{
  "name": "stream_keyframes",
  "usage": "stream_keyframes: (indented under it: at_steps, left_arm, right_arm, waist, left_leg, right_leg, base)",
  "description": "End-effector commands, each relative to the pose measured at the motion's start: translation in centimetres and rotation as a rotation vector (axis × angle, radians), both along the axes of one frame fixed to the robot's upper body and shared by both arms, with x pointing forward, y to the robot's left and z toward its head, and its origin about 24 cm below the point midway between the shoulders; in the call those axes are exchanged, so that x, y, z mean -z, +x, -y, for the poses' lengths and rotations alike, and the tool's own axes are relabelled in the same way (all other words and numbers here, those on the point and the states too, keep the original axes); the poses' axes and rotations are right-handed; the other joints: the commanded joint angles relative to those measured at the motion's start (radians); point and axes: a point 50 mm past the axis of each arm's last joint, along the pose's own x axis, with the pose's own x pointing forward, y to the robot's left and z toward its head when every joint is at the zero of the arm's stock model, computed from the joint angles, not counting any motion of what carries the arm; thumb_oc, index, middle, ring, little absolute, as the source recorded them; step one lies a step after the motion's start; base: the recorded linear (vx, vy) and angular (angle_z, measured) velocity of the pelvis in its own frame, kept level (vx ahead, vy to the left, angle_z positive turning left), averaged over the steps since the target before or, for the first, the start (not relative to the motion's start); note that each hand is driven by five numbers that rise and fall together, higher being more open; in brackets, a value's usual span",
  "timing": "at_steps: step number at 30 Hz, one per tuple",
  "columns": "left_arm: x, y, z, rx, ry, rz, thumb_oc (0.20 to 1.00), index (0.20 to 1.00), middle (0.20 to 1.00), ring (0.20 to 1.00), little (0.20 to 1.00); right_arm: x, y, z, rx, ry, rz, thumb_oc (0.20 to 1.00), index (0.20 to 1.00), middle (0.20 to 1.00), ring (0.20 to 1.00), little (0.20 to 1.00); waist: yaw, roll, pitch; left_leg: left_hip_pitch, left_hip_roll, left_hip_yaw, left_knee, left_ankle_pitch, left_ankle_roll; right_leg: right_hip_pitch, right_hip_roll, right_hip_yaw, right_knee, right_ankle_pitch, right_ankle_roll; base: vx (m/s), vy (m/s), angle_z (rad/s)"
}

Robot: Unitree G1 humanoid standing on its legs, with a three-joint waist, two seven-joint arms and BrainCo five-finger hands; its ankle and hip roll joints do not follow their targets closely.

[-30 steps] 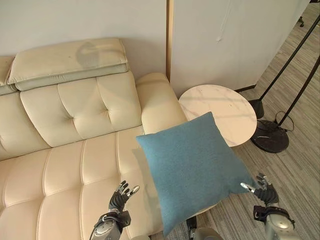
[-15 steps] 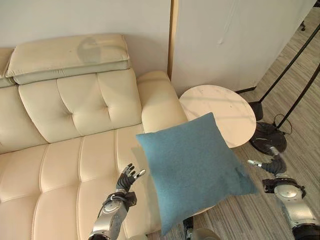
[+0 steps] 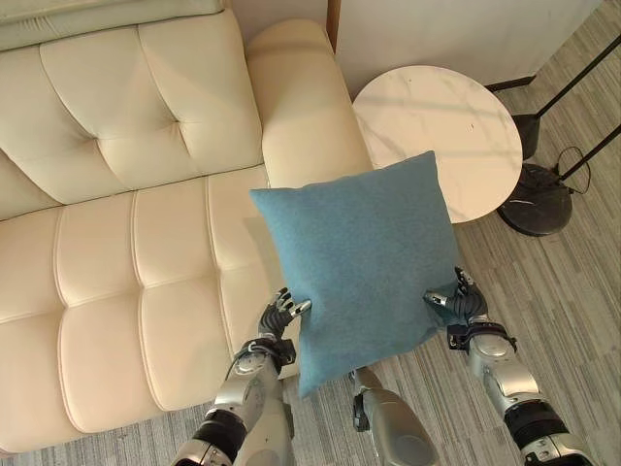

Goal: Pick up all the scattered cushions and arrange them neatly on the sofa.

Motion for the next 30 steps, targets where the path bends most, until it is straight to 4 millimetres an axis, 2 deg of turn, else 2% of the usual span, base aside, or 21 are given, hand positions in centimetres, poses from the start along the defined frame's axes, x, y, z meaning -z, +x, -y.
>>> stream_keyframes:
  at_steps: [1,6,7,8,9,10,11,12,13,14,15,18,25,27,30]
  left_arm:
    - [-2.6,1.7,2.8,0.061,-0.089,0.122,1.000,1.000,1.000,1.000,1.000]
    - [-4.6,1.9,4.8,0.167,-0.154,0.217,1.000,1.000,1.000,1.000,1.000]
    - [-4.7,1.7,5.1,0.184,-0.169,0.221,0.589,0.589,0.589,0.589,0.589]
    - [-4.8,1.5,5.4,0.200,-0.193,0.223,0.558,0.558,0.558,0.558,0.558]
    - [-4.9,1.4,5.6,0.210,-0.211,0.227,0.338,0.338,0.338,0.338,0.338]
    - [-5.0,1.4,5.8,0.217,-0.231,0.226,0.200,0.200,0.200,0.200,0.200]
    - [-5.0,1.3,5.9,0.218,-0.257,0.220,0.200,0.200,0.200,0.200,0.200]
    - [-5.0,1.2,6.2,0.222,-0.285,0.215,0.200,0.200,0.200,0.200,0.200]
    - [-4.7,1.0,6.4,0.221,-0.315,0.198,0.200,0.200,0.200,0.200,0.200]
    - [-4.8,0.9,6.8,0.207,-0.385,0.184,0.200,0.200,0.200,0.200,0.200]
    - [-4.8,0.9,6.7,0.207,-0.385,0.184,0.200,0.200,0.200,0.200,0.200]
    - [-4.9,0.6,7.0,0.210,-0.444,0.181,0.200,0.200,0.200,0.200,0.200]
    - [-5.3,0.2,6.0,0.265,-0.368,0.241,0.200,0.200,0.200,0.200,0.200]
    - [-5.4,0.0,5.0,0.271,-0.318,0.265,0.200,0.200,0.200,0.200,0.200]
    - [-7.0,-0.2,3.3,0.286,-0.239,0.362,0.200,0.200,0.200,0.200,0.200]
  right_arm:
    - [-0.3,0.3,-6.1,-0.133,0.288,0.074,1.000,1.000,1.000,1.000,1.000]
    - [-1.2,-0.6,-7.9,-0.195,0.491,0.141,1.000,1.000,1.000,1.000,1.000]
    - [-1.3,-0.8,-8.1,-0.207,0.519,0.145,1.000,1.000,1.000,1.000,1.000]
    - [-1.4,-1.0,-8.4,-0.225,0.552,0.150,1.000,1.000,1.000,1.000,1.000]
    - [-1.4,-1.1,-8.5,-0.229,0.585,0.150,1.000,1.000,1.000,1.000,1.000]
    - [-1.4,-1.2,-8.8,-0.236,0.626,0.150,1.000,1.000,1.000,1.000,1.000]
    - [-1.1,-1.4,-9.1,-0.241,0.678,0.139,0.736,0.736,0.736,0.736,0.736]
    - [-0.8,-1.5,-9.5,-0.243,0.727,0.126,0.567,0.567,0.567,0.567,0.567]
    - [-0.5,-1.7,-9.9,-0.241,0.777,0.115,0.322,0.322,0.322,0.322,0.322]
    - [0.1,-1.9,-10.9,-0.232,0.884,0.080,0.200,0.200,0.200,0.200,0.200]
    - [0.1,-1.9,-10.9,-0.233,0.884,0.080,0.200,0.200,0.200,0.200,0.200]
    - [0.8,-2.4,-12.4,-0.222,1.035,0.041,0.200,0.200,0.200,0.200,0.200]
    - [0.2,-2.6,-12.7,-0.242,1.119,0.084,0.200,0.200,0.200,0.200,0.200]
    - [-0.7,-2.4,-12.4,-0.272,1.106,0.124,0.200,0.200,0.200,0.200,0.200]
    - [-2.6,-2.4,-11.9,-0.360,1.045,0.199,0.200,0.200,0.200,0.200,0.200]
  waist:
    - [0.017,-0.041,-0.020]
    - [0.010,-0.050,-0.010]
    - [0.009,-0.051,-0.010]
    - [0.008,-0.052,-0.009]
    - [0.007,-0.052,-0.009]
    - [0.007,-0.052,-0.007]
    - [0.007,-0.052,-0.004]
    - [0.007,-0.052,-0.002]
    - [0.008,-0.052,0.001]
    - [0.011,-0.051,0.007]
    - [0.011,-0.051,0.007]
    - [0.017,-0.047,0.014]
    - [0.021,-0.039,0.002]
    - [0.025,-0.036,-0.013]
    - [0.033,-0.036,-0.034]
  left_leg:
    - [0.021,0.009,0.019,-0.003,-0.050,-0.024]
    - [0.026,0.017,0.032,-0.007,-0.050,-0.032]
    - [0.029,0.018,0.033,-0.007,-0.051,-0.033]
    - [0.032,0.019,0.035,-0.007,-0.052,-0.034]
    - [0.034,0.019,0.037,-0.007,-0.052,-0.035]
    - [0.036,0.020,0.039,-0.007,-0.053,-0.035]
    - [0.038,0.020,0.040,-0.007,-0.053,-0.036]
    - [0.040,0.020,0.040,-0.007,-0.053,-0.037]
    - [0.041,0.020,0.041,-0.007,-0.053,-0.039]
    - [0.043,0.020,0.041,-0.007,-0.054,-0.040]
    - [0.043,0.020,0.041,-0.007,-0.054,-0.040]
    - [0.049,0.019,0.043,-0.007,-0.056,-0.041]
    - [0.062,0.017,0.050,-0.007,-0.062,-0.039]
    - [0.073,0.016,0.050,-0.007,-0.068,-0.036]
    - [0.094,0.011,0.049,-0.007,-0.082,-0.030]
  right_leg:
    - [0.015,-0.050,0.002,0.043,-0.152,0.042]
    - [0.018,-0.047,0.000,0.037,-0.149,0.046]
    - [0.021,-0.047,0.000,0.036,-0.149,0.047]
    - [0.023,-0.048,-0.001,0.034,-0.148,0.048]
    - [0.025,-0.048,0.000,0.033,-0.148,0.048]
    - [0.027,-0.048,0.000,0.032,-0.148,0.049]
    - [0.028,-0.048,-0.001,0.031,-0.147,0.049]
    - [0.029,-0.049,-0.001,0.032,-0.146,0.050]
    - [0.030,-0.049,-0.002,0.032,-0.146,0.050]
    - [0.032,-0.049,-0.001,0.030,-0.144,0.050]
    - [0.032,-0.049,-0.001,0.030,-0.144,0.050]
    - [0.037,-0.051,-0.002,0.030,-0.143,0.052]
    - [0.053,-0.056,0.001,0.025,-0.145,0.056]
    - [0.062,-0.059,-0.001,0.025,-0.147,0.057]
    - [0.085,-0.065,-0.002,0.024,-0.152,0.062]
  base:
    - [-0.03,0.000,0.02]
    - [0.00,0.000,0.00]
    - [0.00,0.000,0.00]
    - [0.00,0.000,0.00]
    - [0.00,0.000,0.00]
    - [0.00,0.000,0.00]
    - [0.00,0.000,0.00]
    - [0.00,0.000,0.00]
    - [0.00,0.000,0.00]
    - [0.00,0.000,0.00]
    - [0.00,0.000,0.00]
    - [0.00,0.000,0.00]
    - [0.00,0.037,-0.02]
    - [0.02,0.058,-0.02]
    - [0.03,0.067,0.00]
